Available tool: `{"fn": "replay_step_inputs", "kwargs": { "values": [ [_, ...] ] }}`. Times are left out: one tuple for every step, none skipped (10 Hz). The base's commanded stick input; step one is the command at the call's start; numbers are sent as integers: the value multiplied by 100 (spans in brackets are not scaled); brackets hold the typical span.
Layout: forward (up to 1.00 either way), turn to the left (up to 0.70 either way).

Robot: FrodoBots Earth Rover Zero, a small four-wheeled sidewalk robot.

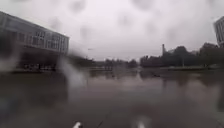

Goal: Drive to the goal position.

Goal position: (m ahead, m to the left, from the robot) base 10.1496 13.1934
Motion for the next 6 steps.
{"fn": "replay_step_inputs", "kwargs": {
  "values": [
    [70,1],
    [70,1],
    [70,1],
    [70,1],
    [70,1],
    [70,1]
  ]
}}
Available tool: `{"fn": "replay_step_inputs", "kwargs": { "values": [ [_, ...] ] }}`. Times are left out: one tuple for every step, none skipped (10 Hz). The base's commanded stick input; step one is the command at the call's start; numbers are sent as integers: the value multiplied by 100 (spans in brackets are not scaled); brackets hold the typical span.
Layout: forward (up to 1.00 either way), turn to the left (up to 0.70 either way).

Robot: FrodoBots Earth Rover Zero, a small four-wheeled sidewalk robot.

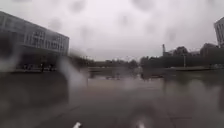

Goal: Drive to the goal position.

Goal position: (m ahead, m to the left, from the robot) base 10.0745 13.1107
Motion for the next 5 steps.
{"fn": "replay_step_inputs", "kwargs": {
  "values": [
    [70,1],
    [70,1],
    [70,1],
    [70,1],
    [70,1]
  ]
}}
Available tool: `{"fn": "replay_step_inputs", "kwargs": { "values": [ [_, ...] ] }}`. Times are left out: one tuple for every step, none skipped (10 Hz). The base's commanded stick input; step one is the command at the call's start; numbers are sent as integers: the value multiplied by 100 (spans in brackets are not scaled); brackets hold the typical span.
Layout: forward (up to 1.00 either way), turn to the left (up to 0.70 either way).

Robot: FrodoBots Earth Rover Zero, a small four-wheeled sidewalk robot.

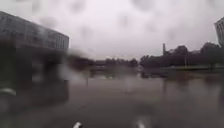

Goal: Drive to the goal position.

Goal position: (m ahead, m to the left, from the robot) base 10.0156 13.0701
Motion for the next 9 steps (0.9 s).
{"fn": "replay_step_inputs", "kwargs": {
  "values": [
    [70,1],
    [70,1],
    [70,1],
    [70,1],
    [70,1],
    [70,1],
    [70,1],
    [70,1],
    [70,1]
  ]
}}
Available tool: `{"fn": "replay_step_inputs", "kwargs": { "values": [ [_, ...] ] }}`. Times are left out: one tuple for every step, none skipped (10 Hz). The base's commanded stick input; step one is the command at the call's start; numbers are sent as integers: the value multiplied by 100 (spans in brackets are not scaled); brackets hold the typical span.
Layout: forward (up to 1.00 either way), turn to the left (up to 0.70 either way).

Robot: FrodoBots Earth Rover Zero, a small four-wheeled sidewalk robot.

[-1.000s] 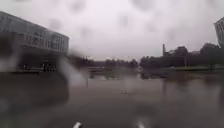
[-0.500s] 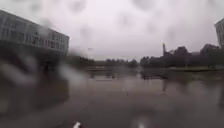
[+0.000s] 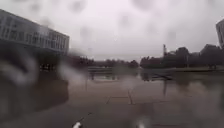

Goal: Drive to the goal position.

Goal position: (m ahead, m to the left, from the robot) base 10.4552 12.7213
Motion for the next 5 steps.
{"fn": "replay_step_inputs", "kwargs": {
  "values": [
    [70,1],
    [70,1],
    [70,1],
    [70,1],
    [70,1]
  ]
}}
